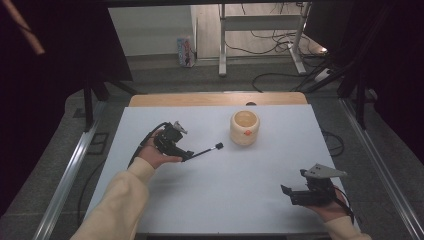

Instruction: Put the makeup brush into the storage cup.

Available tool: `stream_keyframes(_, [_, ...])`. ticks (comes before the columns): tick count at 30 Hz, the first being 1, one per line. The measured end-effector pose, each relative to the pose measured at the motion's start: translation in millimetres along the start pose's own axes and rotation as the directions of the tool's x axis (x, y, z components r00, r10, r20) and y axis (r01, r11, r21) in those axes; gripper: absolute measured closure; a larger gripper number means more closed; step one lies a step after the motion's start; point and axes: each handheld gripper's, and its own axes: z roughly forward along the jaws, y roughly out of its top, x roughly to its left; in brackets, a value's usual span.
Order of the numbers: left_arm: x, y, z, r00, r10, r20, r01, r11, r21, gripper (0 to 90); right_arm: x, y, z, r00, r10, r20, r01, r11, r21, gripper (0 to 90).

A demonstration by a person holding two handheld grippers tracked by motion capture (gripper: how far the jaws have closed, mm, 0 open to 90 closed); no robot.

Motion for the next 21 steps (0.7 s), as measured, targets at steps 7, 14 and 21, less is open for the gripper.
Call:
stream_keyframes(7, [2.2,2.8,10.4,0.9999,0.002,0.013,-0.002,0.9999,0.017,20.6,-0.2,-0.3,0.4,1.0000,0.001,0.000,-0.001,1.000,0.002,10.1])
stream_keyframes(14, [3.7,5.2,20.7,0.9997,0.003,0.024,-0.004,0.9996,0.029,21.7,-0.3,-0.4,0.6,1.0000,0.001,0.000,-0.001,1.000,0.004,10.1])
stream_keyframes(21, [4.6,6.9,26.5,0.9992,0.011,0.037,-0.013,0.9990,0.043,22.3,-0.8,-0.6,0.8,1.0000,-0.001,0.001,0.001,1.000,0.007,10.1])
